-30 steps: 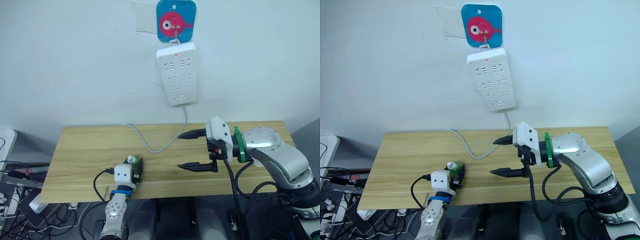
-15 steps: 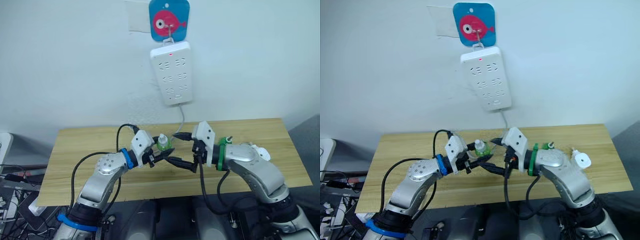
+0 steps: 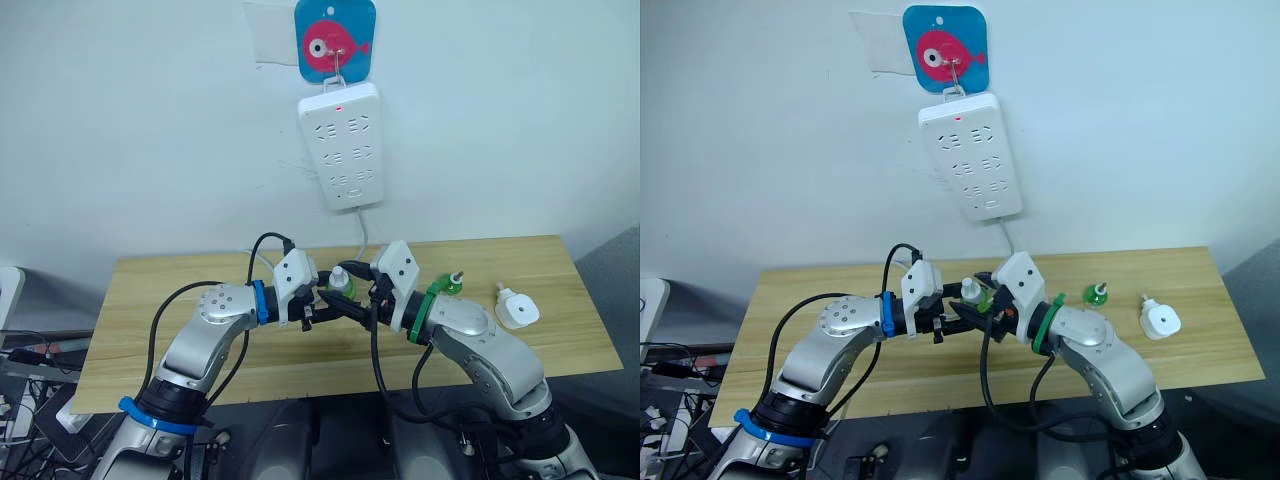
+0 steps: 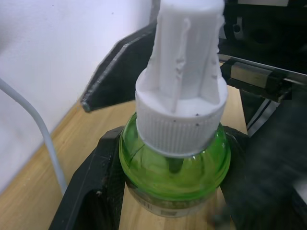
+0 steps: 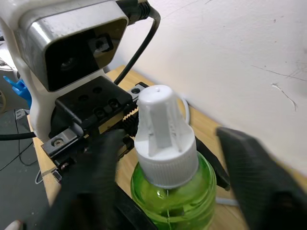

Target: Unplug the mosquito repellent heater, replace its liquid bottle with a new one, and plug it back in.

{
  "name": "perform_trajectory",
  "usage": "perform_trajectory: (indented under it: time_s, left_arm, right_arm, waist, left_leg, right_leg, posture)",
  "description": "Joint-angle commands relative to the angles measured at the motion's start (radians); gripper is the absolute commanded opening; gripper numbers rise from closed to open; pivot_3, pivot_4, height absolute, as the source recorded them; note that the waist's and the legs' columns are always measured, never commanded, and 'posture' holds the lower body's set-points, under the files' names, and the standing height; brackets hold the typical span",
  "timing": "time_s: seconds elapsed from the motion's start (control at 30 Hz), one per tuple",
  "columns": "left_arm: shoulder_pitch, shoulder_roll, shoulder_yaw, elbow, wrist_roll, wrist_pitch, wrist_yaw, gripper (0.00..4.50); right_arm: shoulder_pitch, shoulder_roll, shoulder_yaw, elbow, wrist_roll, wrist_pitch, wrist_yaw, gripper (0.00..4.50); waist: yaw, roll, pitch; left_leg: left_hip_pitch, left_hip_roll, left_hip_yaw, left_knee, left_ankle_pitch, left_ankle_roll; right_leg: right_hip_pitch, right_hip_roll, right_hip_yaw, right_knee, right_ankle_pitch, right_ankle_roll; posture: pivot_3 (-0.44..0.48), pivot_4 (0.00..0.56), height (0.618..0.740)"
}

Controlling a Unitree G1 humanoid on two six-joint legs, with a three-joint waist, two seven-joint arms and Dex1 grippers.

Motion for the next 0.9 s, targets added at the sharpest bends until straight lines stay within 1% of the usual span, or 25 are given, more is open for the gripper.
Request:
perform_trajectory:
  time_s: [0.03, 0.07, 0.1, 0.2, 0.3, 0.33, 0.37, 0.47, 0.53, 0.63, 0.73, 0.87, 0.9]
  left_arm:
    - [0.016, 0.005, 0.008, -0.037, -0.017, -0.001, -0.016, 2.27]
    - [0.021, 0.007, 0.010, -0.038, -0.015, -0.002, -0.015, 2.27]
    - [0.024, 0.009, 0.012, -0.038, -0.015, -0.002, -0.015, 2.27]
    - [0.035, 0.015, 0.014, -0.039, -0.011, -0.012, -0.021, 2.27]
    - [0.037, 0.033, 0.000, -0.023, -0.007, -0.053, -0.075, 2.27]
    - [0.031, 0.037, -0.007, -0.008, -0.006, -0.080, -0.104, 2.27]
    - [0.023, 0.045, -0.016, 0.003, -0.011, -0.109, -0.148, 2.27]
    - [-0.016, 0.062, -0.037, 0.043, -0.043, -0.198, -0.308, 2.27]
    - [-0.046, 0.060, -0.043, 0.070, -0.064, -0.243, -0.393, 2.27]
    - [-0.087, 0.045, -0.051, 0.114, -0.073, -0.289, -0.468, 2.27]
    - [-0.122, 0.021, -0.062, 0.159, -0.066, -0.328, -0.514, 2.27]
    - [-0.138, -0.007, -0.061, 0.189, -0.054, -0.343, -0.518, 2.27]
    - [-0.137, -0.009, -0.056, 0.192, -0.050, -0.340, -0.510, 2.27]
  right_arm:
    - [0.007, -0.002, -0.015, -0.064, 0.013, -0.011, -0.002, 1.72]
    - [0.008, -0.003, -0.018, -0.065, 0.015, -0.011, 0.000, 1.34]
    - [0.007, -0.005, -0.021, -0.064, 0.018, -0.011, 0.002, 1.12]
    - [0.002, -0.008, -0.031, -0.059, 0.031, -0.013, 0.015, 1.12]
    - [-0.034, 0.001, -0.055, -0.040, 0.080, 0.005, 0.047, 1.12]
    - [-0.057, -0.006, -0.050, -0.025, 0.093, -0.002, 0.085, 1.12]
    - [-0.088, -0.026, -0.036, -0.010, 0.112, -0.018, 0.157, 1.12]
    - [-0.179, -0.108, 0.008, 0.071, 0.155, -0.122, 0.445, 1.12]
    - [-0.223, -0.141, 0.030, 0.145, 0.149, -0.213, 0.599, 1.12]
    - [-0.268, -0.144, 0.054, 0.237, 0.133, -0.303, 0.740, 1.12]
    - [-0.312, -0.117, 0.068, 0.307, 0.124, -0.353, 0.816, 1.12]
    - [-0.340, -0.106, 0.055, 0.331, 0.138, -0.323, 0.840, 1.12]
    - [-0.335, -0.112, 0.039, 0.327, 0.146, -0.294, 0.824, 1.83]
  waist:
    - [-0.003, 0.000, 0.000]
    - [-0.003, 0.000, 0.000]
    - [-0.003, 0.000, 0.000]
    - [-0.003, 0.000, 0.000]
    - [-0.003, 0.000, 0.000]
    - [-0.003, 0.000, 0.000]
    - [-0.003, 0.000, 0.000]
    - [-0.002, 0.000, 0.000]
    - [-0.001, 0.000, 0.000]
    - [0.000, 0.000, 0.000]
    - [0.003, 0.000, 0.000]
    - [0.002, 0.000, 0.000]
    - [0.003, 0.000, 0.000]
  left_leg:
    - [0.000, 0.000, 0.000, 0.000, 0.000, 0.000]
    - [0.000, 0.000, 0.000, 0.000, 0.000, 0.000]
    - [0.000, 0.000, 0.000, 0.000, 0.000, 0.000]
    - [0.000, 0.000, 0.000, 0.000, -0.002, 0.003]
    - [0.000, 0.000, 0.000, 0.000, -0.002, 0.003]
    - [0.000, 0.000, 0.000, 0.000, -0.002, 0.003]
    - [0.000, 0.000, 0.000, 0.000, -0.002, 0.003]
    - [0.000, 0.000, 0.000, 0.001, -0.002, 0.004]
    - [0.000, 0.000, -0.001, 0.001, -0.002, 0.004]
    - [0.000, 0.000, -0.001, 0.001, -0.002, 0.003]
    - [0.000, 0.000, -0.001, 0.001, 0.000, 0.000]
    - [0.000, 0.000, -0.001, 0.002, 0.000, 0.000]
    - [0.000, 0.000, -0.002, 0.002, 0.000, 0.000]
  right_leg:
    - [0.000, 0.000, 0.000, 0.000, 0.000, 0.000]
    - [0.000, 0.000, 0.000, 0.000, 0.000, 0.000]
    - [0.000, 0.000, 0.000, 0.000, 0.000, 0.000]
    - [0.000, 0.000, 0.000, 0.000, 0.000, 0.000]
    - [0.000, 0.000, 0.000, 0.000, 0.000, 0.000]
    - [0.000, 0.000, 0.000, 0.000, 0.000, 0.000]
    - [0.000, 0.000, 0.000, 0.000, 0.000, 0.000]
    - [0.001, 0.000, -0.001, 0.000, 0.000, 0.000]
    - [0.002, 0.001, -0.003, -0.001, 0.000, 0.000]
    - [0.002, 0.000, -0.004, -0.001, 0.000, -0.001]
    - [0.002, 0.000, -0.004, 0.000, 0.001, -0.001]
    - [0.001, 0.000, -0.003, 0.000, 0.001, -0.001]
    - [0.001, 0.000, -0.003, 0.000, 0.001, -0.001]
  posture:
    - [-0.093, 0.284, 0.740]
    - [-0.091, 0.284, 0.740]
    - [-0.091, 0.284, 0.740]
    - [-0.083, 0.287, 0.740]
    - [-0.075, 0.289, 0.740]
    - [-0.070, 0.291, 0.740]
    - [-0.070, 0.291, 0.740]
    - [-0.054, 0.277, 0.740]
    - [-0.046, 0.276, 0.740]
    - [-0.032, 0.275, 0.740]
    - [-0.030, 0.276, 0.740]
    - [-0.036, 0.274, 0.740]
    - [-0.036, 0.274, 0.740]
